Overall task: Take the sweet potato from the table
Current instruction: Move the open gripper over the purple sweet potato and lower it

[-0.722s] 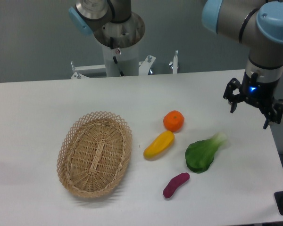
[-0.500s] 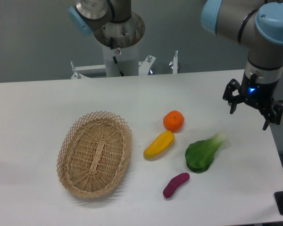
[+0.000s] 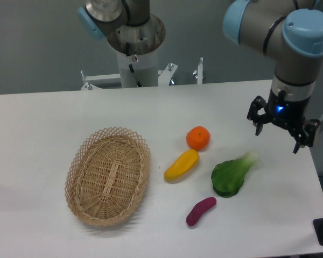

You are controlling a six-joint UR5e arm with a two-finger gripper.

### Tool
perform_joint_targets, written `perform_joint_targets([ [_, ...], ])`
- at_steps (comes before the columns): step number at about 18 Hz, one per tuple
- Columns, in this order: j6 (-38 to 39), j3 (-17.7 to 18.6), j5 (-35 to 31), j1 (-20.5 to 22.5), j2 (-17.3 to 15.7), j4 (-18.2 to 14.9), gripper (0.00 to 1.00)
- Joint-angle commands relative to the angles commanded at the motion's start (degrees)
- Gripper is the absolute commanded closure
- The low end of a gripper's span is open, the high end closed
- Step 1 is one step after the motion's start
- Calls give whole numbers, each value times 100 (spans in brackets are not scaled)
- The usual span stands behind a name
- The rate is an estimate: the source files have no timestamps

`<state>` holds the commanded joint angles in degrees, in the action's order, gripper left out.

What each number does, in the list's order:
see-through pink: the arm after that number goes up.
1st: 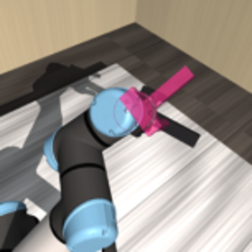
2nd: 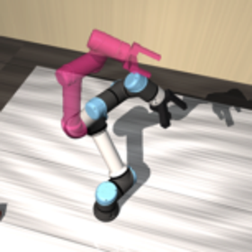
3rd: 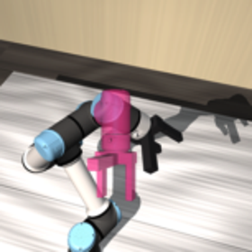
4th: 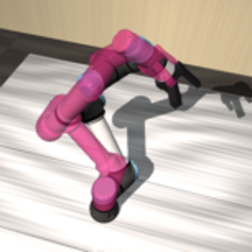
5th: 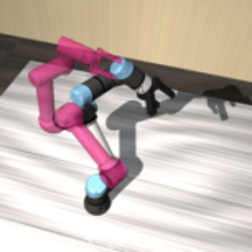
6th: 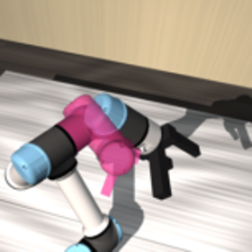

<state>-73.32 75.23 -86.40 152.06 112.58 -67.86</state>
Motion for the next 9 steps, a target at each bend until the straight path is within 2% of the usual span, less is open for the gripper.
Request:
perform_joint_targets([
  [3, 378, 44, 0, -343, 167, 62, 0],
  [5, 992, 79, -9, -527, 307, 202, 0],
  [7, 1415, 158, -26, -835, 535, 588, 0],
  [9, 1793, 333, -18, -967, 738, 948, 0],
])
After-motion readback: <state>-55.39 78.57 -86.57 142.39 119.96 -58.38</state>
